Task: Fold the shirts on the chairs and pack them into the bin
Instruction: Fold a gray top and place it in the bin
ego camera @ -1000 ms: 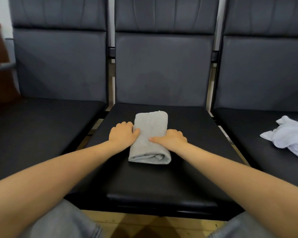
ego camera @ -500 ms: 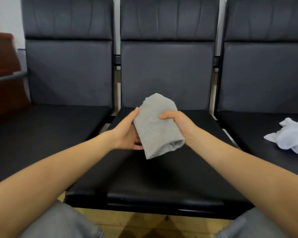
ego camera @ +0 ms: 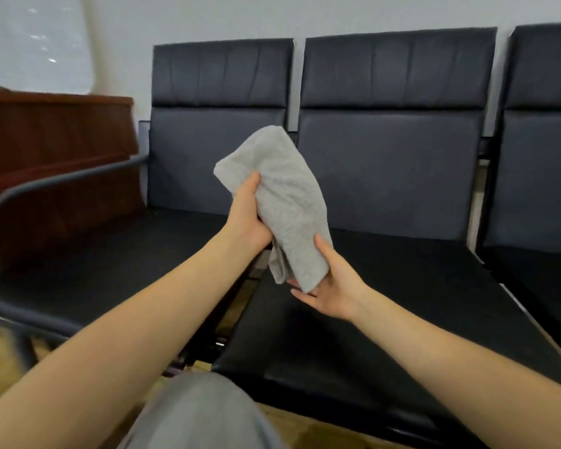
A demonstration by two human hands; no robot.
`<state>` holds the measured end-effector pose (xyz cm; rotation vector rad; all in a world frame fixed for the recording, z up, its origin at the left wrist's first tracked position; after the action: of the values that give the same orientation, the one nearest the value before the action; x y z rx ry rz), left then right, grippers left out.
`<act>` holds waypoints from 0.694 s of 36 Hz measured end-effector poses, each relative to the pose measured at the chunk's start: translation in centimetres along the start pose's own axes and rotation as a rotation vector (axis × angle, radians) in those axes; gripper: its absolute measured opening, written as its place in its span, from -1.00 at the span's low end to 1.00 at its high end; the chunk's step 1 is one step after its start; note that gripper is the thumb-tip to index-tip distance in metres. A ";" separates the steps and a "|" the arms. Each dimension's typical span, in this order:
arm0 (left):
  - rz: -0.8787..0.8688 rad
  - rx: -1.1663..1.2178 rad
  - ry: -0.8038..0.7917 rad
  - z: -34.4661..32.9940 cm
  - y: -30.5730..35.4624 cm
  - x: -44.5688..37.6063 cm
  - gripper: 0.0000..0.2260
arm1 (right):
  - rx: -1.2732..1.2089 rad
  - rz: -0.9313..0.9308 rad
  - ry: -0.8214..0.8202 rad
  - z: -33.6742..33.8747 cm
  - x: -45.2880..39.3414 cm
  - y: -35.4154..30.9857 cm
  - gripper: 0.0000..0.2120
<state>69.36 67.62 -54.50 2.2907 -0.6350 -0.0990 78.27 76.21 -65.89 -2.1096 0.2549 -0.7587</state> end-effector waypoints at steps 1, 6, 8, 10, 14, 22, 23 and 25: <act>-0.031 -0.004 0.009 0.8 1.1 0.1 -0.61 | -0.039 -0.005 -0.028 -1.8 0.0 0.2 -0.55; -0.165 -0.098 0.030 4.9 6.7 2.3 -0.68 | -0.201 0.076 -0.147 -10.3 -0.3 0.7 -0.69; -0.261 -0.113 0.052 7.6 10.4 3.3 -0.68 | -0.157 0.131 -0.119 -12.9 -0.6 1.0 -0.72; -0.330 -0.144 0.082 10.4 13.9 4.6 -0.70 | -0.065 0.163 -0.056 -14.5 -1.1 1.4 -0.69; -0.339 -0.291 0.211 16.8 18.0 7.5 -0.82 | 0.226 0.229 0.040 -17.4 -1.2 2.8 -0.60; -0.035 -0.604 0.506 31.7 20.1 13.1 -0.50 | 0.624 0.269 -0.052 -24.0 1.2 9.9 -0.74; -0.026 -0.633 0.563 33.5 19.9 14.1 -0.43 | 0.659 0.267 -0.073 -24.9 1.9 11.3 -0.77; -0.034 -0.682 0.667 36.5 19.0 15.5 -0.31 | 0.703 0.267 -0.114 -26.4 3.4 14.2 -0.85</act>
<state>65.75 25.29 -66.00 1.5316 -0.1634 0.3674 66.37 48.59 -63.74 -1.4103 0.1687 -0.4711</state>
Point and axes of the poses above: each hand's wrist, its own x-axis away from the middle knuckle, its own z-axis out of the back of the hand, y = z × x, the point moved 8 cm from there along -x, towards the middle knuckle, and after that the axes turned 12 degrees about y, right-handed, at the moved point
